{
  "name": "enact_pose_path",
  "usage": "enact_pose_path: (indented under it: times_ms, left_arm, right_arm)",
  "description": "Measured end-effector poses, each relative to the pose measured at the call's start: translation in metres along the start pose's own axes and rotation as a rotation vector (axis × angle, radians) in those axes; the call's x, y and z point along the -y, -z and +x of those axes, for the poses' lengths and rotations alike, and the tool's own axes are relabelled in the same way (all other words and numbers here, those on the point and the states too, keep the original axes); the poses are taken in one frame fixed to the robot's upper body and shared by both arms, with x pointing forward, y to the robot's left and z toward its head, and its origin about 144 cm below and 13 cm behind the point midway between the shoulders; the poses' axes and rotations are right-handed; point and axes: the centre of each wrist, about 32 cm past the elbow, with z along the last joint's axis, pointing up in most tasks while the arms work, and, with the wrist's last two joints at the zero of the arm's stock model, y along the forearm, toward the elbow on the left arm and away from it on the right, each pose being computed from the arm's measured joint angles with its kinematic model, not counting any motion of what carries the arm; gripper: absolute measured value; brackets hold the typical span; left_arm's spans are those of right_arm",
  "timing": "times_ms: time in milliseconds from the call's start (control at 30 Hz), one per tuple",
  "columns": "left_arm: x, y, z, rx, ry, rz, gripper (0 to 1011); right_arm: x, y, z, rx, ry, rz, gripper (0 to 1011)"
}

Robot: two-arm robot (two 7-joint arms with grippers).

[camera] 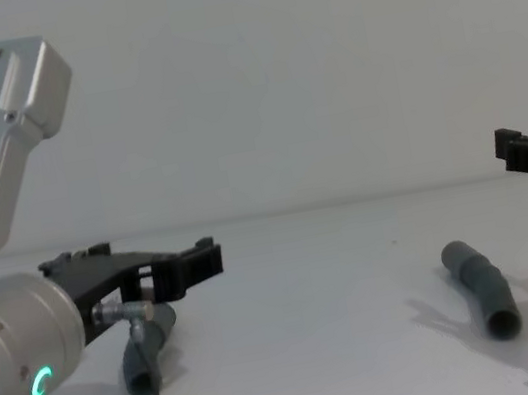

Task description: Use both hands to pick up one end of the pipe from the table, align the ends, and insert them.

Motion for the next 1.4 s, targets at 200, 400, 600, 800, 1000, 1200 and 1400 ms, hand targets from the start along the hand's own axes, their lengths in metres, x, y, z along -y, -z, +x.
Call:
enact_pose_path:
  times_ms: [200,400,600,800,1000,1200,1400]
  left_arm:
    - [-0.011,-0.007,-0.004,-0.007,-0.052,0.067,1002]
    - [-0.019,-0.015,-0.001,0.002,-0.082,0.116,1002]
    - [-0.023,-0.021,0.006,0.000,-0.095,0.147,1002]
    - [-0.024,-0.023,0.012,-0.023,-0.088,0.161,1002]
    - [-0.023,-0.020,0.018,-0.063,-0.078,0.174,1002]
    - [-0.021,-0.014,0.021,-0.103,-0.078,0.192,1001]
    - [-0.019,-0.011,0.023,-0.106,-0.080,0.208,1002]
  right_arm:
    - [0.000,0.000,0.000,0.000,0.000,0.000,1000]
    - [0.000,0.000,0.000,0.000,0.000,0.000,1000]
    - [0.000,0.000,0.000,0.000,0.000,0.000,1000]
    - [0.000,0.000,0.000,0.000,0.000,0.000,1000]
    - [0.000,0.000,0.000,0.000,0.000,0.000,1000]
    - [0.000,0.000,0.000,0.000,0.000,0.000,1000]
    - [0.000,0.000,0.000,0.000,0.000,0.000,1000]
